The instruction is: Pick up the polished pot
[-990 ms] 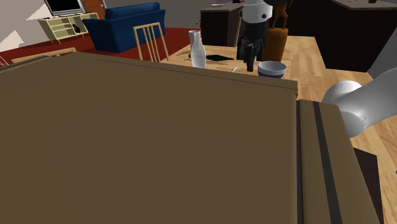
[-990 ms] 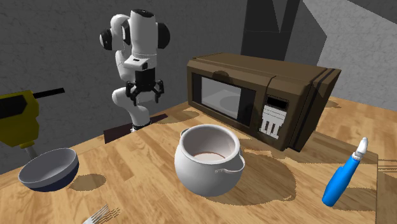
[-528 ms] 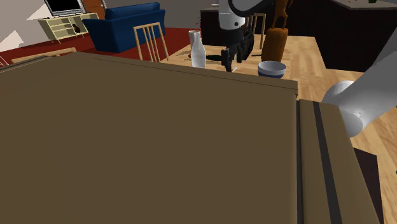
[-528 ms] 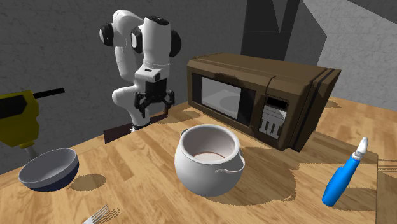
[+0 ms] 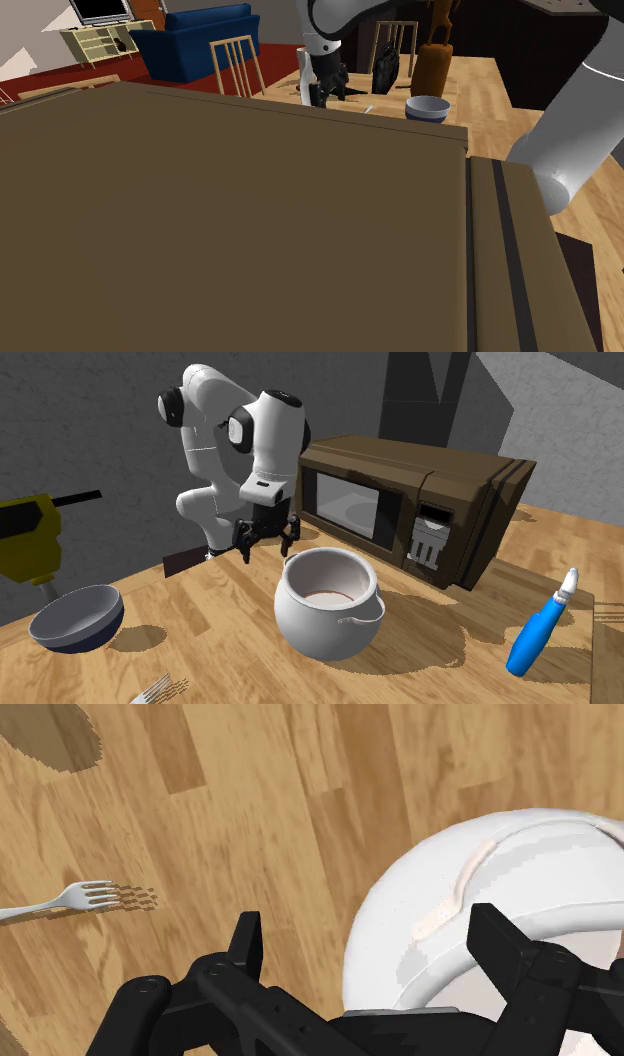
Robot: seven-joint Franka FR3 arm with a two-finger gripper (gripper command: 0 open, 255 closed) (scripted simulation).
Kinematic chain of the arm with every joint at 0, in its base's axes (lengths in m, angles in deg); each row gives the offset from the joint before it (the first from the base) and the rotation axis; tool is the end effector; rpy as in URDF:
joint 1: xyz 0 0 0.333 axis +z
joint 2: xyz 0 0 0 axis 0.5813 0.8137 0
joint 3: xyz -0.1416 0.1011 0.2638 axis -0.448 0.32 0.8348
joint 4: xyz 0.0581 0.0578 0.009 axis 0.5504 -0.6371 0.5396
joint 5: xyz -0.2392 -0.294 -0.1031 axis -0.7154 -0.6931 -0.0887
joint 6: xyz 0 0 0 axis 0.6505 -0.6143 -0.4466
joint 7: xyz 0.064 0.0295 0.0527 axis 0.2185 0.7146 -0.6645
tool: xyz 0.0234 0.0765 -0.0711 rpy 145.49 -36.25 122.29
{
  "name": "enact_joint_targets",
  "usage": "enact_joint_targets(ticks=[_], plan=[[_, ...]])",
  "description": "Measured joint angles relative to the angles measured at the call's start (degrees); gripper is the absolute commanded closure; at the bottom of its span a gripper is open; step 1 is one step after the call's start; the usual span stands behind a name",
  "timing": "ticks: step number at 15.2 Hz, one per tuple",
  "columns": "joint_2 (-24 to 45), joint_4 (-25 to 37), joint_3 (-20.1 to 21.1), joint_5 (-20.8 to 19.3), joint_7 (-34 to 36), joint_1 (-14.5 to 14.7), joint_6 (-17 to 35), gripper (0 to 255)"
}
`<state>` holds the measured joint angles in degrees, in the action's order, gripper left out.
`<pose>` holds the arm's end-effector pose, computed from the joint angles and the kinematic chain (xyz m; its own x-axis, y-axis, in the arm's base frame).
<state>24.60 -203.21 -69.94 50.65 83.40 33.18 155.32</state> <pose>0.5037 0.0452 0.5198 0.9986 -0.0184 -0.0497 -0.0092 -0.9837 0.1795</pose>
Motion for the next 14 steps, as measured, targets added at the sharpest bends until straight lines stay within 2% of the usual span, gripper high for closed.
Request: enact_joint_targets(ticks=[6, 14], plan=[[13.7, 14.4, 1.0, -3.4, 3.0, 0.5, -1.1, 0], [15.8, 11.3, 0.9, -4.2, 4.4, 0.5, 4.0, 0]])
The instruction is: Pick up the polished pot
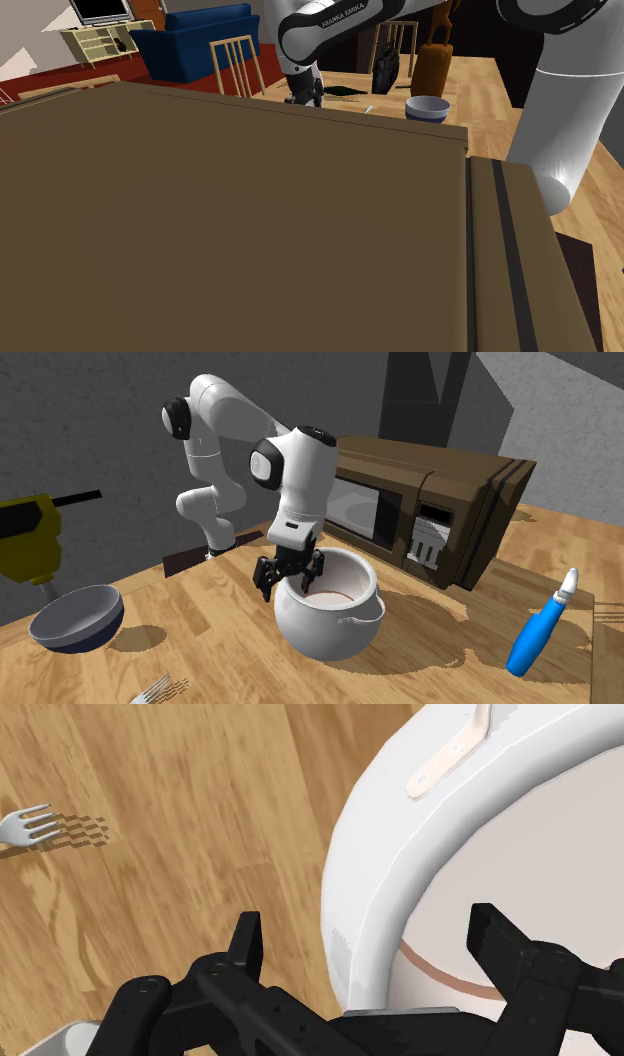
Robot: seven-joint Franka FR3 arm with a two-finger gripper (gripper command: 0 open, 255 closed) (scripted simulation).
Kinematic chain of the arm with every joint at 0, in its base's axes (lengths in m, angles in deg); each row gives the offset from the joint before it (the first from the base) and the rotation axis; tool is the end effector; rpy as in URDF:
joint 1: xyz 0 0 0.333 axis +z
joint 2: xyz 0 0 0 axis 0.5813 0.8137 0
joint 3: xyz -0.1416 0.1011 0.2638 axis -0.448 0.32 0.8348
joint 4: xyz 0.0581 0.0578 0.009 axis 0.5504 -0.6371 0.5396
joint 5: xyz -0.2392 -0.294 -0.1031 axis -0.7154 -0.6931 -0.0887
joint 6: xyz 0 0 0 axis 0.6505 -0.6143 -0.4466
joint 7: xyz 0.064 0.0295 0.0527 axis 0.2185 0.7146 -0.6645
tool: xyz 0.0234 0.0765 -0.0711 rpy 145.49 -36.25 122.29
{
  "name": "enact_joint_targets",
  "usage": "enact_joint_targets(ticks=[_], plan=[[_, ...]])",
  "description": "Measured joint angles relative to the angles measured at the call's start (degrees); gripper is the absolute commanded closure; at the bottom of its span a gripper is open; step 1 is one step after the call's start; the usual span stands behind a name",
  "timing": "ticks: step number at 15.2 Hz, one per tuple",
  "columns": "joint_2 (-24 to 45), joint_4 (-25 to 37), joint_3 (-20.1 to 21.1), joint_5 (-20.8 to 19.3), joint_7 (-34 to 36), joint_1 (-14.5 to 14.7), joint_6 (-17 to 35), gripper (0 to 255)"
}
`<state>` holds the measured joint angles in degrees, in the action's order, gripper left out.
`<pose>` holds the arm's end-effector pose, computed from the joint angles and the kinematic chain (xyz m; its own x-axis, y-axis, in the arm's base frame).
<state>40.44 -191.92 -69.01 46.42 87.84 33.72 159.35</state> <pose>0.5862 0.0579 0.4688 0.9987 -0.0339 -0.0383 -0.0253 -0.9782 0.2060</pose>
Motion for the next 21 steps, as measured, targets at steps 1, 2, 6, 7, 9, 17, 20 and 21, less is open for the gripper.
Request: enact_joint_targets(ticks=[1, 2, 6, 7, 9, 17, 20, 21], plan=[[0.1, -0.1, 0.0, 0.0, 0.1, 0.0, 0.2, 255], [0.2, -0.1, 0.0, 0.0, 0.1, 0.0, 0.3, 255], [0.2, -0.1, 0.0, 0.0, 0.2, 0.0, 0.4, 255], [0.2, -0.1, 0.0, 0.0, 0.2, 0.0, 0.4, 255], [0.2, -0.1, 0.0, 0.0, 0.2, 0.0, 0.4, 255], [-0.1, 2.8, 0.1, 0.3, -0.6, 0.1, -3.2, 255], [-0.4, 4.8, 0.1, 0.4, -1.1, 0.1, -5.5, 255], [-0.6, 5.2, 0.2, 0.4, -1.1, 0.2, -6.1, 255]])
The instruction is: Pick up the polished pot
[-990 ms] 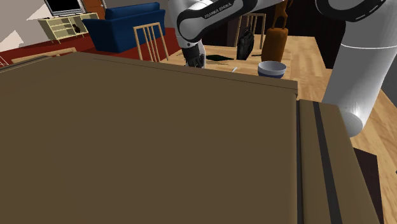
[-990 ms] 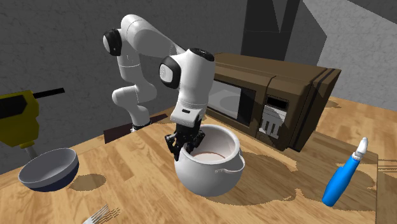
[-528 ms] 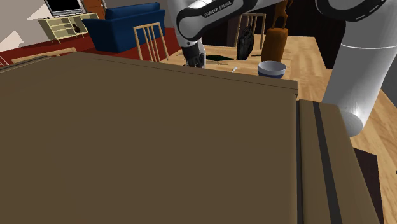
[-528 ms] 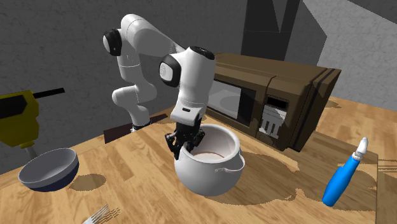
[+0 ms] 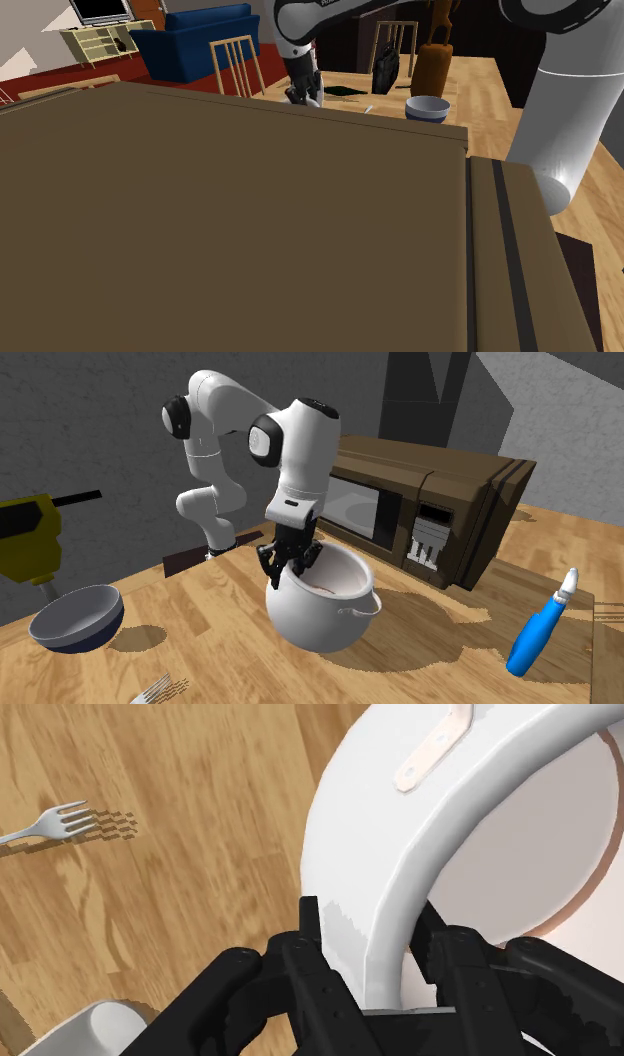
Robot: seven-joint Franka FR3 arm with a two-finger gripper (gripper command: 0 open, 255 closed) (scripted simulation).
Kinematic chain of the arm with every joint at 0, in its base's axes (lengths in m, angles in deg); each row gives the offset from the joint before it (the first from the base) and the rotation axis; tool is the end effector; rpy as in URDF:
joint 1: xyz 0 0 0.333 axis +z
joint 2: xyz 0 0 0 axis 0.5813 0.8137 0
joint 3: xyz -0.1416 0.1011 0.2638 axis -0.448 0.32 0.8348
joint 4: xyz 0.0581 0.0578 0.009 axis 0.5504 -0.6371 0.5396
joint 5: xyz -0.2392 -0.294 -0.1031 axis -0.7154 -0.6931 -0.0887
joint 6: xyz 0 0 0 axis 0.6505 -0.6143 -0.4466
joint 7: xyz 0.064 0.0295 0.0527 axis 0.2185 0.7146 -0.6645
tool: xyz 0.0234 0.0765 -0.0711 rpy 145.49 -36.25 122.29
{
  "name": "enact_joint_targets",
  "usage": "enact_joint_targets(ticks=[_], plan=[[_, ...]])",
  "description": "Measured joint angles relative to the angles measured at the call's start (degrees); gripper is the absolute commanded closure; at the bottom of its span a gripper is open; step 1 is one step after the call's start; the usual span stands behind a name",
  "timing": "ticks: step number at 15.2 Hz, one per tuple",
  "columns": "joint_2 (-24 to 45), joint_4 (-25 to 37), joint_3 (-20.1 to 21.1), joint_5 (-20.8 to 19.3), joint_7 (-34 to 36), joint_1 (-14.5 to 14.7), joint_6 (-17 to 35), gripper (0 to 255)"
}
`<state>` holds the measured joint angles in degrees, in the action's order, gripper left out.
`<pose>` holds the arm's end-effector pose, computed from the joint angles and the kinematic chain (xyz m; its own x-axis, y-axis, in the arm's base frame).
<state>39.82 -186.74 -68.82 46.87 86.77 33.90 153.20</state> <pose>0.5857 0.0592 0.5093 0.9984 -0.0339 -0.0459 -0.0237 -0.9781 0.2069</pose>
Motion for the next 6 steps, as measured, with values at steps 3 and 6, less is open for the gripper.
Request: enact_joint_targets(ticks=[3, 6], plan=[[0.1, 2.5, 0.0, 0.1, -0.6, 0.0, -2.4, 255], [0.2, 4.3, 0.0, 0.1, -0.8, 0.1, -4.1, 255]])
